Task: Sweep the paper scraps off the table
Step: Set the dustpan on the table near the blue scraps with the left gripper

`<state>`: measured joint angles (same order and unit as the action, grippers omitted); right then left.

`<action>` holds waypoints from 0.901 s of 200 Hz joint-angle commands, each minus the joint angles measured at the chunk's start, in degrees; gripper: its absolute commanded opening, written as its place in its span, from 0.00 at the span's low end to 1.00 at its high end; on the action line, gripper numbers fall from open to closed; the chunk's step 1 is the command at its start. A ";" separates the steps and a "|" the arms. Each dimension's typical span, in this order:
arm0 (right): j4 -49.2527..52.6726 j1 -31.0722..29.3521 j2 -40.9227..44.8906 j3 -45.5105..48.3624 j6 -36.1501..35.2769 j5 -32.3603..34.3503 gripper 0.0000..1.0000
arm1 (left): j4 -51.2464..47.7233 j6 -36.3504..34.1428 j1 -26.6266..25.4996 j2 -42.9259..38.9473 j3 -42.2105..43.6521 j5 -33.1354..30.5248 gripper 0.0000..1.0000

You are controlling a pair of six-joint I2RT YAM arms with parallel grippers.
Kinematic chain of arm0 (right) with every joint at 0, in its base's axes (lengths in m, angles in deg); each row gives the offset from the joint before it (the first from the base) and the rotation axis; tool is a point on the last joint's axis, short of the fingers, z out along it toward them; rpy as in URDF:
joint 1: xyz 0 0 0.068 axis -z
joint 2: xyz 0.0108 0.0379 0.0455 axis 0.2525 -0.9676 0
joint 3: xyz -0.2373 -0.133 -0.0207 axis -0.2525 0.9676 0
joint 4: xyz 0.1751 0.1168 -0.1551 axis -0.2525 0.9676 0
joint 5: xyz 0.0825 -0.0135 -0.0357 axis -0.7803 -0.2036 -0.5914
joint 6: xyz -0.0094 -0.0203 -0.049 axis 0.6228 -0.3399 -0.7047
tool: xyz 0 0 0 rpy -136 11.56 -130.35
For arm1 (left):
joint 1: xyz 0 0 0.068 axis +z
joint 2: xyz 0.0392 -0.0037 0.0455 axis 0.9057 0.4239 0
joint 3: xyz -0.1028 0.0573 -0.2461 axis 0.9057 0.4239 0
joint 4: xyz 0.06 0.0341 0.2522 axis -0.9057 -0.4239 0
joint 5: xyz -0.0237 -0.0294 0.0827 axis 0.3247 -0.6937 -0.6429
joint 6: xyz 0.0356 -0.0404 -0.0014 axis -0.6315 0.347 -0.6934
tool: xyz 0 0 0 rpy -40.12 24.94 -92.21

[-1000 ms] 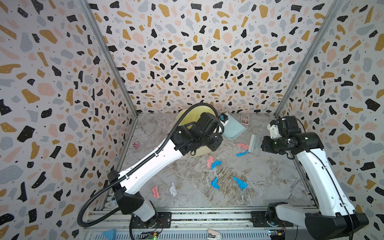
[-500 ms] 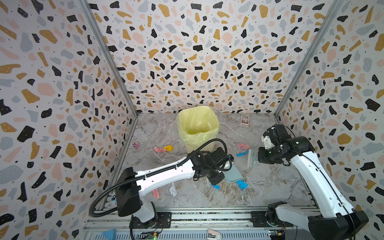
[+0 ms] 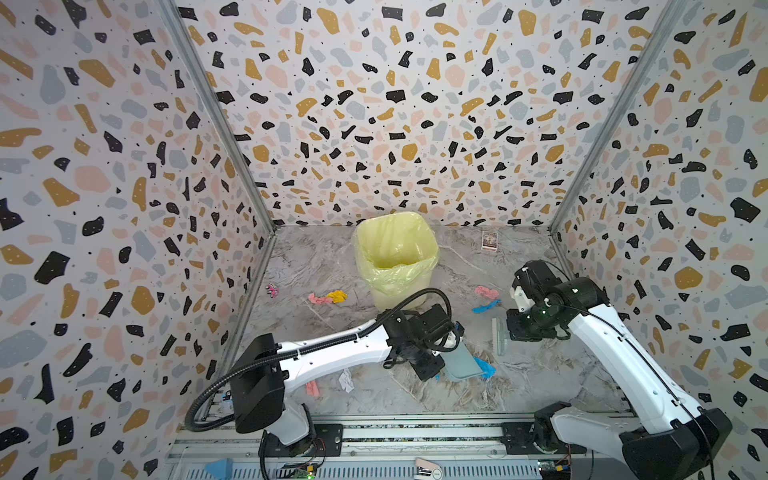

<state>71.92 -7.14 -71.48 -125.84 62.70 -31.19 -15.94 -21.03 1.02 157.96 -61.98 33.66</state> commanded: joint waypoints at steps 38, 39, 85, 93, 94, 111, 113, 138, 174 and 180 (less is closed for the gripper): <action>2.03 -0.30 2.34 2.94 0.44 2.02 0.00 | -0.42 -2.37 -1.93 1.78 1.72 -2.29 0.00; 2.04 -0.30 2.32 2.89 0.49 2.02 0.00 | -0.46 -2.36 -1.97 1.83 1.74 -2.32 0.00; 1.99 -0.30 2.95 3.53 0.75 1.67 0.00 | -0.53 -3.22 -2.62 3.00 1.31 -3.20 0.00; 2.03 -0.30 3.06 3.77 0.86 1.76 0.00 | -0.46 -3.23 -2.72 3.08 1.52 -3.09 0.00; 2.04 -0.30 3.07 3.75 0.88 1.80 0.00 | -0.44 -3.27 -2.72 3.14 1.51 -3.08 0.00; 1.94 -0.39 3.19 3.99 1.08 2.11 0.00 | 0.17 -3.39 -2.72 3.40 1.98 -2.98 0.00; 1.89 -0.46 3.20 3.99 1.12 2.11 0.00 | 0.26 -3.29 -2.72 3.39 2.02 -2.98 0.00; 1.96 -0.99 3.18 4.21 1.38 2.40 0.00 | 1.14 -3.25 -2.72 4.04 2.02 -3.06 0.00; 1.96 -2.19 3.00 5.07 2.52 2.12 0.00 | 1.73 -3.47 -2.72 4.73 2.21 -3.04 0.00; 1.89 -2.54 2.84 5.39 2.75 2.11 0.00 | 1.82 -3.47 -2.72 4.75 2.31 -3.00 0.00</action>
<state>72.34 -8.58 -69.43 -121.25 64.01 -29.47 -15.55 -23.70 -1.36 162.28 -60.40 30.66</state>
